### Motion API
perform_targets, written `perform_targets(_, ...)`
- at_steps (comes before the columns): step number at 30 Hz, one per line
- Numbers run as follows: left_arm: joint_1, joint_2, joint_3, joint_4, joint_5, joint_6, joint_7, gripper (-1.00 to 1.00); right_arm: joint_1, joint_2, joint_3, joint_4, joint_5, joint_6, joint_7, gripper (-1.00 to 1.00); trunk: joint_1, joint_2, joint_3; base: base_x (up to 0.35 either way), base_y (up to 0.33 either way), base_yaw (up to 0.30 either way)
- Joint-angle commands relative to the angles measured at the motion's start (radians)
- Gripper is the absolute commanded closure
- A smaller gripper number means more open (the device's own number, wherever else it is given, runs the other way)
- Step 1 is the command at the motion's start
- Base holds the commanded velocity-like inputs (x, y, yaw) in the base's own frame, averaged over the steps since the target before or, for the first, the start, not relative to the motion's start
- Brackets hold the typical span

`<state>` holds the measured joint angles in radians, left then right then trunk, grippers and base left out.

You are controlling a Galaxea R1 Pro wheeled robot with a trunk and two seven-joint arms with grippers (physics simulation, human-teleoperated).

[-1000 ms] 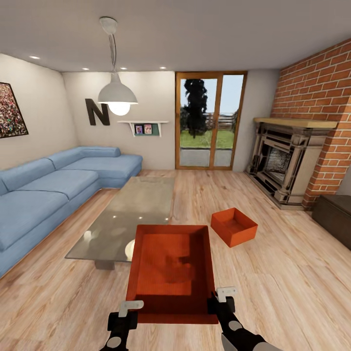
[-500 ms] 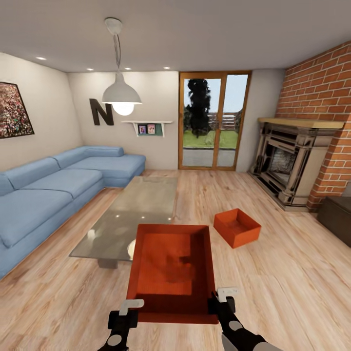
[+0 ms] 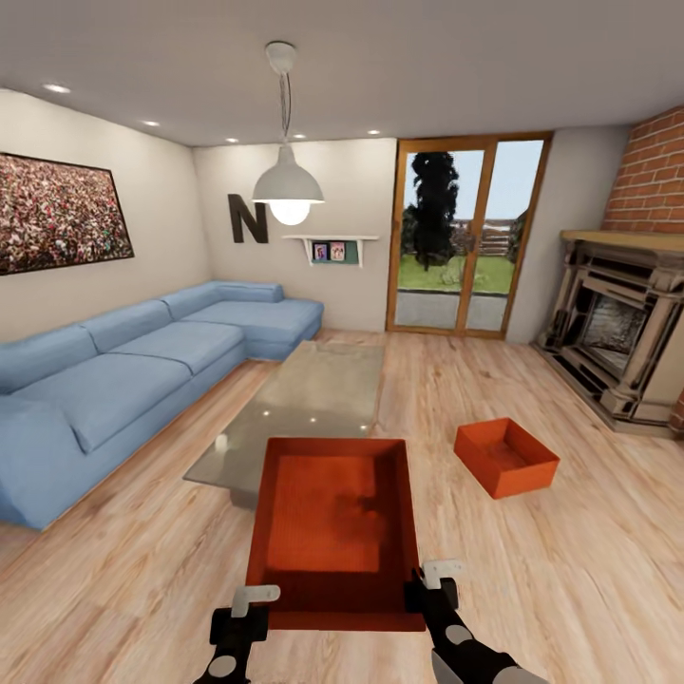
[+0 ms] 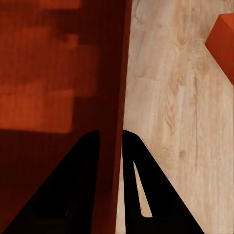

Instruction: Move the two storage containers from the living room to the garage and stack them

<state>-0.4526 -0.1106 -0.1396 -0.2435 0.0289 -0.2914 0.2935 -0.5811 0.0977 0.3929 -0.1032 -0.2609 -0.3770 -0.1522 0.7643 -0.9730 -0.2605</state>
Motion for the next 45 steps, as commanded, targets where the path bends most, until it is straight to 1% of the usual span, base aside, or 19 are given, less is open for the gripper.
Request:
perform_targets(1, -0.002, 0.0, 0.017, -0.028, 0.005, -0.011, 0.01, 1.0, 0.0, -0.003, -0.039, 0.002, -0.025, -0.008, -0.053, 1.0, 0.0, -0.001, -0.001, 0.0, 0.0, 0.3)
perform_targets(45, -0.002, 0.002, 0.014, -0.041, 0.003, -0.015, 0.009, 1.0, 0.0, -0.004, -0.039, 0.002, -0.024, -0.008, -0.053, 1.0, 0.0, -0.001, -0.001, 0.0, 0.0, 0.3)
